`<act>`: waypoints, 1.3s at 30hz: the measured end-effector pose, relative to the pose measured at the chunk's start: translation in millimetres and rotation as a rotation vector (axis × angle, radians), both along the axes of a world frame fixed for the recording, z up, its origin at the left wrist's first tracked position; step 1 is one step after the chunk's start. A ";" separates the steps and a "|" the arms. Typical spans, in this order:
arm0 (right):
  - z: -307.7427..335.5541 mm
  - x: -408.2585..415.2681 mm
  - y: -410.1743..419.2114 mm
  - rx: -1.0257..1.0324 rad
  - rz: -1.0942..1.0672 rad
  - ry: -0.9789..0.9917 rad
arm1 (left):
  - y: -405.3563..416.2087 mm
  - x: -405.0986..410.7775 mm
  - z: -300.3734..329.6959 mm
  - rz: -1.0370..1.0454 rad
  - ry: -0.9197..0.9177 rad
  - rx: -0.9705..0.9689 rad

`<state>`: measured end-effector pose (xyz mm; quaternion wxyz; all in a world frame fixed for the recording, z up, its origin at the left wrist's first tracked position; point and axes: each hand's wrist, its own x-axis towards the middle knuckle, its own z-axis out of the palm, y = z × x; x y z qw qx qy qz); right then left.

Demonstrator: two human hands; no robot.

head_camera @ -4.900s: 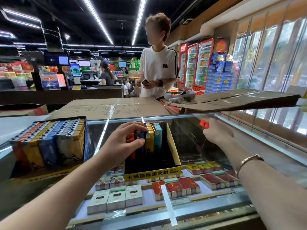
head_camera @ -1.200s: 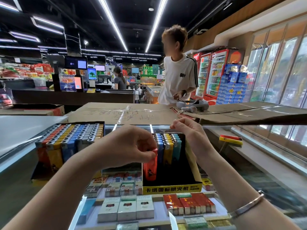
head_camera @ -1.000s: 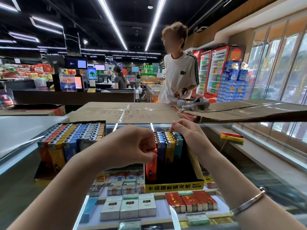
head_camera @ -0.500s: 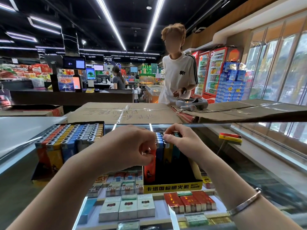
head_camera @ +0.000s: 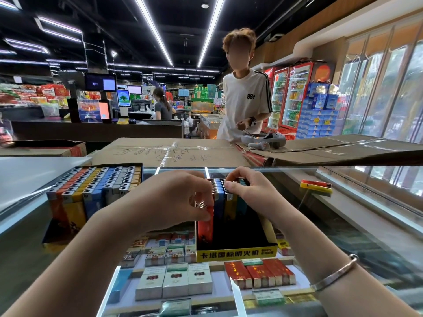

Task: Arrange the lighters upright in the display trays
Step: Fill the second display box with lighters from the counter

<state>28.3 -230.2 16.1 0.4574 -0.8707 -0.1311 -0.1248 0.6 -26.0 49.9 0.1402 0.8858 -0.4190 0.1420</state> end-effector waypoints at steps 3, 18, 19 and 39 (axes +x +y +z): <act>-0.7 1.0 -0.5 0.001 0.004 -0.011 | 3.2 8.2 -4.2 -0.028 0.177 -0.086; -16.9 32.5 -60.2 -0.005 -0.512 -0.119 | -16.0 35.0 -52.4 -0.008 0.735 -0.358; -17.9 35.6 -65.2 -0.026 -0.549 -0.099 | -18.5 37.7 -56.6 -0.011 0.714 -0.377; -50.3 79.8 -162.4 -0.675 -0.868 0.306 | -30.0 51.4 -82.0 -0.143 0.730 -0.595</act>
